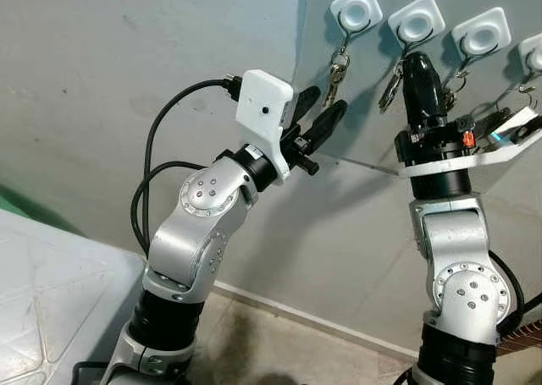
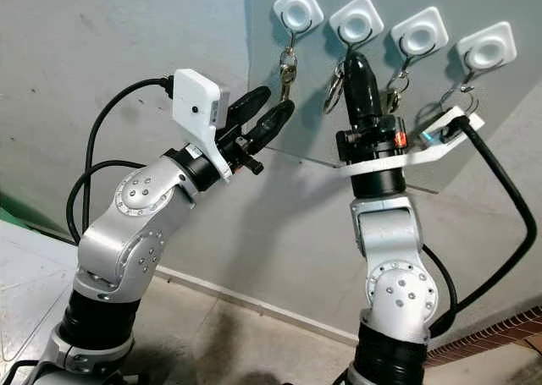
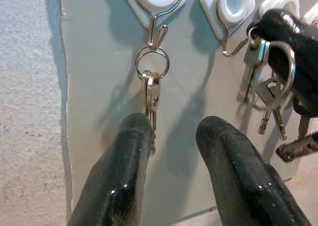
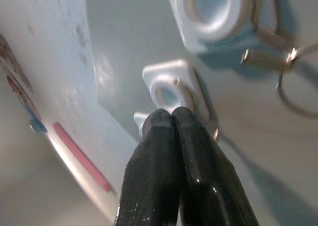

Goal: Hang keys on a hook

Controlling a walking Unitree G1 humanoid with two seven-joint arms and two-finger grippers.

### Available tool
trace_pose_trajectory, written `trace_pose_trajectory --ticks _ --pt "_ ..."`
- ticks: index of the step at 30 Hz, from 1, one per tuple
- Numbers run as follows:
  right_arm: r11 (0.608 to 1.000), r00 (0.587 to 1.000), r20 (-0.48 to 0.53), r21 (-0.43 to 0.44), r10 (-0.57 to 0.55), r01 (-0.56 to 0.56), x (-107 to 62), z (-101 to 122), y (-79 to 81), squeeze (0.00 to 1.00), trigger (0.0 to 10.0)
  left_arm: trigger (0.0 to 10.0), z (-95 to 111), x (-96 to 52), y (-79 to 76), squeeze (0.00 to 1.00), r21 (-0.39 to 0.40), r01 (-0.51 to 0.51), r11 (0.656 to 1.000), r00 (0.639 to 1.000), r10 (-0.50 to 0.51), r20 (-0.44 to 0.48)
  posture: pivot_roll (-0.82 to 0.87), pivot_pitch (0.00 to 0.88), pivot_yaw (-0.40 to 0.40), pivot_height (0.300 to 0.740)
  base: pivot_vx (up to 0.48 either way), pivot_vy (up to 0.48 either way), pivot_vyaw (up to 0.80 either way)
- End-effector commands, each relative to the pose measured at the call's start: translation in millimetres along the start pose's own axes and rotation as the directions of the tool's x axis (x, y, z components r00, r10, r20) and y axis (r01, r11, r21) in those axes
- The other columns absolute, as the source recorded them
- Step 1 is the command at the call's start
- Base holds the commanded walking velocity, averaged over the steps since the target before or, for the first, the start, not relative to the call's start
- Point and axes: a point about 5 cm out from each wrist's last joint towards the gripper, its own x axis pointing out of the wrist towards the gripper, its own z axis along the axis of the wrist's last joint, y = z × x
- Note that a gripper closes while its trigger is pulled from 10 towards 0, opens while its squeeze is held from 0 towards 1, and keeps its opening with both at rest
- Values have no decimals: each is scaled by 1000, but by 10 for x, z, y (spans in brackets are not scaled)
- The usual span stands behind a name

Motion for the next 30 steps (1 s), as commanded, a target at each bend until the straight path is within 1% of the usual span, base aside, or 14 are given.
trace_pose_trajectory --ticks 1,6,8,11,14,15,18,24,26,30 --pt "1000 999 34 -9 17 -17 17 73 48 0 10000 10000 34 -7 -48 0 -2 11 1000 1000 -11 13 117 111 -37 740 0 0 0" --pt "1000 998 58 1 13 -13 26 86 60 0 10000 10000 34 -6 -51 0 -4 11 1000 1000 -11 13 117 111 -37 740 0 0 0" --pt "1000 999 51 -15 -17 18 22 84 36 0 10000 10000 32 -7 -52 0 -5 11 1000 1000 -11 12 117 111 -37 740 0 0 0" --pt "1000 999 27 -12 -19 19 9 63 28 0 10000 10000 35 -3 -56 0 -6 10 1000 1000 -10 13 116 116 -39 740 0 0 0" --pt "1000 1000 6 -9 1 -1 -6 41 48 0 10000 10000 34 -6 -58 0 -8 9 1000 1000 -9 12 115 117 -38 740 0 0 0" --pt "1000 1000 -12 3 25 -25 -7 20 73 0 10000 10000 34 -6 -59 0 -7 9 1000 1000 -9 11 115 117 -38 740 0 0 0" --pt "999 998 -31 17 49 -48 9 -20 114 0 10000 10000 35 -5 -62 0 -9 9 1000 1000 -9 12 116 119 -40 740 0 0 0" --pt "994 994 -47 39 102 -100 37 -51 192 0 10000 10000 32 -12 -62 0 -12 8 1000 1000 -7 12 118 119 -42 740 0 0 0" --pt "994 993 -49 40 104 -102 42 -51 196 0 10000 10000 31 -12 -62 0 -11 6 1000 1000 -6 11 119 119 -44 740 0 0 0" --pt "997 998 -15 36 65 -65 78 -22 157 0 10000 10000 36 -11 -65 0 -12 5 1000 1000 -5 12 119 121 -43 740 0 0 0"
